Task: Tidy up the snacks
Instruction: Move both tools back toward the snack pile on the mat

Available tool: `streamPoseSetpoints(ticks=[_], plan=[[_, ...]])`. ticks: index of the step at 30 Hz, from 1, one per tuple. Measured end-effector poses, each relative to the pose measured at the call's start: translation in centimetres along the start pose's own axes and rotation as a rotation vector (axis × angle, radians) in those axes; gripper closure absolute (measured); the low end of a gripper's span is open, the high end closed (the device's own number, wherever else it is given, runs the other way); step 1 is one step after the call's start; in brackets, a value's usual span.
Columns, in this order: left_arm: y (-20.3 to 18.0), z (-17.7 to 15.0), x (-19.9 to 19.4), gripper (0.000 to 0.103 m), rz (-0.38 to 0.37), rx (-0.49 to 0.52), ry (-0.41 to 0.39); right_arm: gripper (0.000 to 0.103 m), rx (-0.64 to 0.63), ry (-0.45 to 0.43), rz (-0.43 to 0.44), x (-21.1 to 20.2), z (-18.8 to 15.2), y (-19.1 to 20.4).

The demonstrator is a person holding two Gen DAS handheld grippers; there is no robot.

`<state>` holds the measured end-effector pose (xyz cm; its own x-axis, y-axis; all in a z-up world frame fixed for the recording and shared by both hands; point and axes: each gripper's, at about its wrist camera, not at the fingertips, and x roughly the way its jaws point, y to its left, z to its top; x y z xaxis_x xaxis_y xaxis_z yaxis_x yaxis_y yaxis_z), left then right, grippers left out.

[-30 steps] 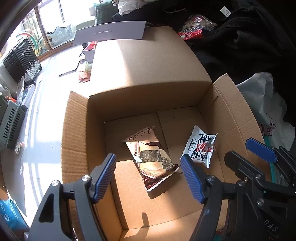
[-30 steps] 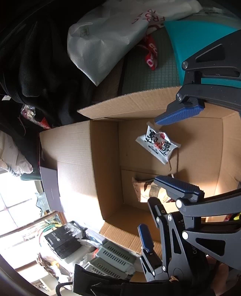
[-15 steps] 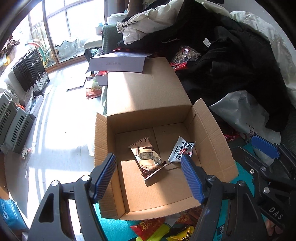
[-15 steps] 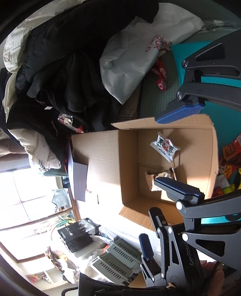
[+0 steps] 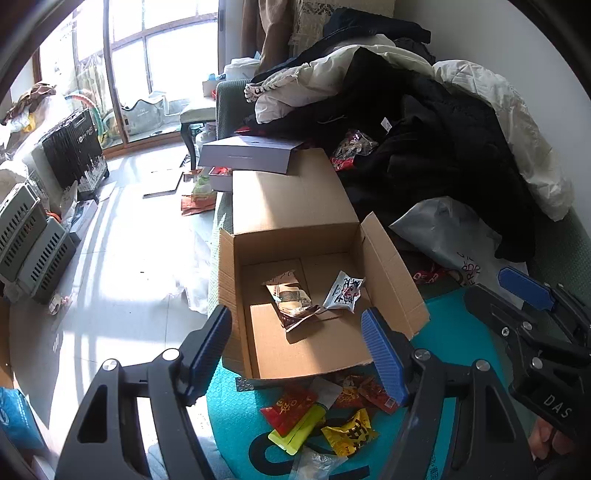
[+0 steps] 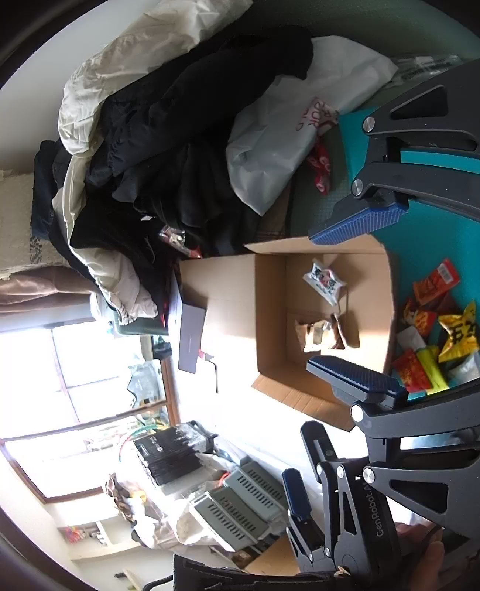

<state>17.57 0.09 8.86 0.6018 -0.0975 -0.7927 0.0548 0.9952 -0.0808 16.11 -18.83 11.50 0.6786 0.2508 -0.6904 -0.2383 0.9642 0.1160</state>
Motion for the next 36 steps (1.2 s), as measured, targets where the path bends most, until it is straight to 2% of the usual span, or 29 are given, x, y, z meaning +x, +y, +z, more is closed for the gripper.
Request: streamPoseSetpoints(ticks=[9,16,27,36], plan=[[0.0,-4.0,-3.4,0.031,0.004,0.019,-0.012,0.040,-0.036,0.007,0.027,-2.7,-3.0,2.0],[-0.3,-7.5,-4.1,0.031,0.027,0.058,0.020,0.040,-0.048,0.056,0.036,-3.4,-6.1,2.7],[0.0,-13.9,-1.5,0.031,-0.020,0.064,0.183,0.040,-0.041,0.219,0.053,-1.3,-12.3,2.8],[0.2,-17.3,1.4,0.031,-0.086,0.079,0.348,0.040,-0.018,0.352,0.071,1.1,-16.6,2.5]])
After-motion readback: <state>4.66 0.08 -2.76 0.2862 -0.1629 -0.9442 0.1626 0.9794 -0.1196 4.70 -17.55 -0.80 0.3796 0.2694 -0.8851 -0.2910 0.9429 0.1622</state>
